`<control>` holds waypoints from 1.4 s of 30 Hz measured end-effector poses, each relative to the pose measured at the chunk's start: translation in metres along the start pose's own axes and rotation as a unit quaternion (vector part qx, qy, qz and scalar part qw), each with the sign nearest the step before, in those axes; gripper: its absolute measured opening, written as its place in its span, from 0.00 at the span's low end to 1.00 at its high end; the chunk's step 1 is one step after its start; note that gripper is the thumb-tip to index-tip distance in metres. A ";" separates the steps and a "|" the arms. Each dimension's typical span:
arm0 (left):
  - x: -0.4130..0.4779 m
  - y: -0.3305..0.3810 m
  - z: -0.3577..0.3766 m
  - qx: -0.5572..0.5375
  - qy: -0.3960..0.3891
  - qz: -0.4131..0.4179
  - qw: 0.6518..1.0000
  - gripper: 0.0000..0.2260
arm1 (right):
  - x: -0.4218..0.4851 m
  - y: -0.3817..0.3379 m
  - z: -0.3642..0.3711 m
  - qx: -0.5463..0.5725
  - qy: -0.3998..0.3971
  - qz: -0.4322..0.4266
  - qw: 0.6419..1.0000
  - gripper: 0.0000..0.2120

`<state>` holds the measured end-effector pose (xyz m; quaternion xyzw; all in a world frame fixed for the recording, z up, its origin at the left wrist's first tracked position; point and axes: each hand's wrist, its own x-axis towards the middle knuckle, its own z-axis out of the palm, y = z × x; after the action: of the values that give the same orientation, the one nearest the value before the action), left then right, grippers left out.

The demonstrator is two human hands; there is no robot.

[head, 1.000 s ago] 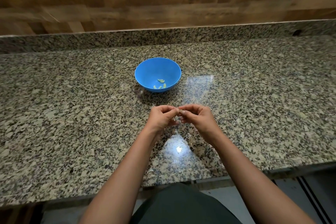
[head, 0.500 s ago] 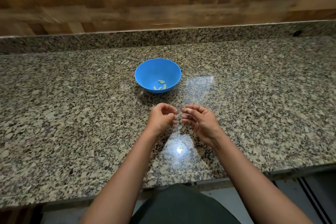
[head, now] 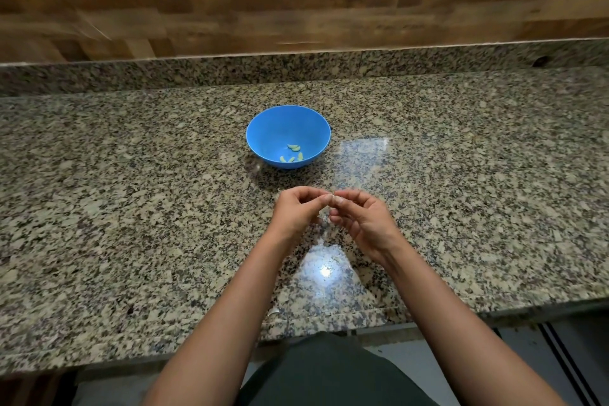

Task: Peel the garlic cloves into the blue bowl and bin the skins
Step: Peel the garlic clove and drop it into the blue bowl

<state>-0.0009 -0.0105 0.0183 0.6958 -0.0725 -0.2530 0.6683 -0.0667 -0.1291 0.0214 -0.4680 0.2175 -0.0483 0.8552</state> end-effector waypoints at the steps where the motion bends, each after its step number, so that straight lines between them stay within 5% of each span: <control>1: 0.001 0.000 0.000 -0.023 -0.002 -0.013 1.000 0.01 | 0.000 0.000 0.000 -0.009 -0.002 -0.007 1.000 0.05; 10: 0.003 -0.001 -0.003 -0.053 0.011 -0.010 0.998 0.05 | 0.001 -0.001 -0.002 -0.128 -0.010 -0.068 0.989 0.06; 13: 0.003 -0.003 -0.008 0.137 0.036 0.077 0.987 0.05 | 0.001 -0.001 -0.002 -0.184 0.006 -0.076 0.980 0.06; 15: 0.003 -0.003 -0.011 0.285 0.050 0.158 0.944 0.06 | 0.002 -0.001 -0.002 -0.229 0.022 -0.080 0.970 0.07; 18: 0.003 -0.001 -0.010 0.360 0.030 0.197 0.911 0.08 | 0.004 0.001 -0.003 -0.274 0.034 -0.078 0.958 0.07; 34: 0.001 -0.005 -0.003 0.415 -0.006 0.204 0.886 0.07 | 0.006 0.008 -0.007 -0.259 0.033 -0.062 0.963 0.04; 42: 0.000 -0.001 -0.003 0.375 0.004 0.139 0.917 0.06 | 0.004 0.007 -0.006 -0.254 0.018 -0.052 0.966 0.04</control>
<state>0.0007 -0.0077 0.0173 0.8795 -0.2550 -0.1090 0.3868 -0.0662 -0.1307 0.0117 -0.6796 0.2138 -0.0440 0.7003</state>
